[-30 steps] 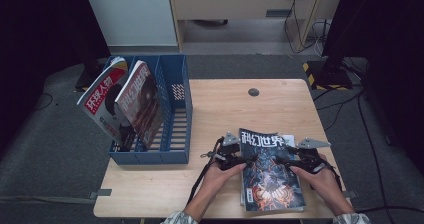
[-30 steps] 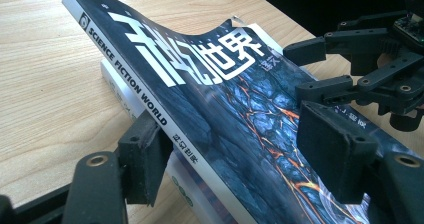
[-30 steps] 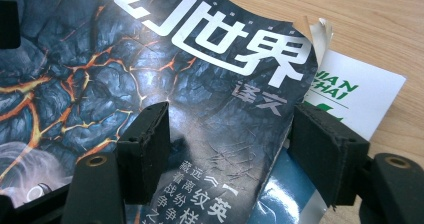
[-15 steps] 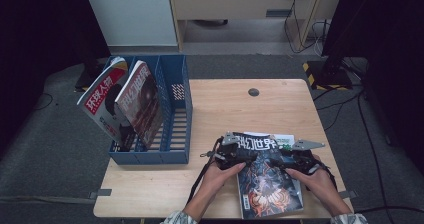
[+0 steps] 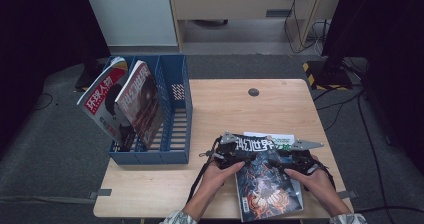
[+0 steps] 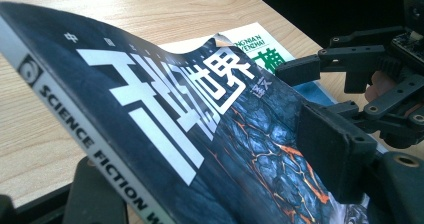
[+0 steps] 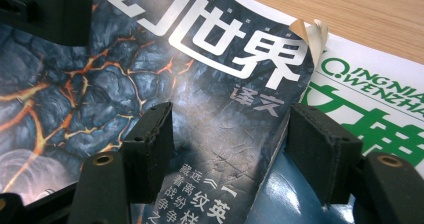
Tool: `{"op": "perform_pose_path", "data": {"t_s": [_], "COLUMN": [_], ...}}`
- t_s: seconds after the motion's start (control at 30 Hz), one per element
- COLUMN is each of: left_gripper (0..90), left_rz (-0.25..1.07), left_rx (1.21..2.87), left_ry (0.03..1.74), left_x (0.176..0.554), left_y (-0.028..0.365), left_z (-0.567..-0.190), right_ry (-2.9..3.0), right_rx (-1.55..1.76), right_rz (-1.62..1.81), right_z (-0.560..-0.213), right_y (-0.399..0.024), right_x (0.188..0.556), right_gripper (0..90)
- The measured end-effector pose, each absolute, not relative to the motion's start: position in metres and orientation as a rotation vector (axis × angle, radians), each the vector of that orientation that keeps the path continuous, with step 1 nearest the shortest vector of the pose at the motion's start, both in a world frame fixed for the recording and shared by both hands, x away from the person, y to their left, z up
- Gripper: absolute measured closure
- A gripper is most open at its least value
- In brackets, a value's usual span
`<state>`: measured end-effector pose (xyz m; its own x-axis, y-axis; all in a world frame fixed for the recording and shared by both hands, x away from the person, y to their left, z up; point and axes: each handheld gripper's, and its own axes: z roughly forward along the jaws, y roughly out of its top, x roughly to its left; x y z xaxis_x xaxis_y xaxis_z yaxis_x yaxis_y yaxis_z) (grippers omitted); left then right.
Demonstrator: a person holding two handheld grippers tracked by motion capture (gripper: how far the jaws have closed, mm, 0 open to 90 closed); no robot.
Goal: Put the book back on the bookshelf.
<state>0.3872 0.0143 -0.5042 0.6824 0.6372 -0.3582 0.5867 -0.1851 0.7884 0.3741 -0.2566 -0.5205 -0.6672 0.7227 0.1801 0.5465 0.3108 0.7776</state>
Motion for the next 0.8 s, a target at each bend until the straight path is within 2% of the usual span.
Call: {"op": "perform_pose_path", "data": {"t_s": [0.5,0.67,0.8], "left_gripper": [30.3,43.9,51.2], "left_rz": [0.033,0.056,0.070], "left_rx": [1.835,1.798,1.773], "left_ry": [0.990,1.020,1.033], "left_x": [0.3889,0.3873,0.3861], "left_y": [0.0162,0.0186,0.0213], "left_z": [-0.5051,-0.5029,-0.5018], "right_ry": [2.383,2.386,2.416], "right_rx": [1.124,1.108,1.104], "right_rz": [1.320,1.310,1.282], "right_z": [-0.5166,-0.5170,-0.5190], "right_y": [-0.2516,-0.2495,-0.2476], "right_x": [0.3713,0.3708,0.3709], "right_gripper": [37.4,36.8,30.9]}}
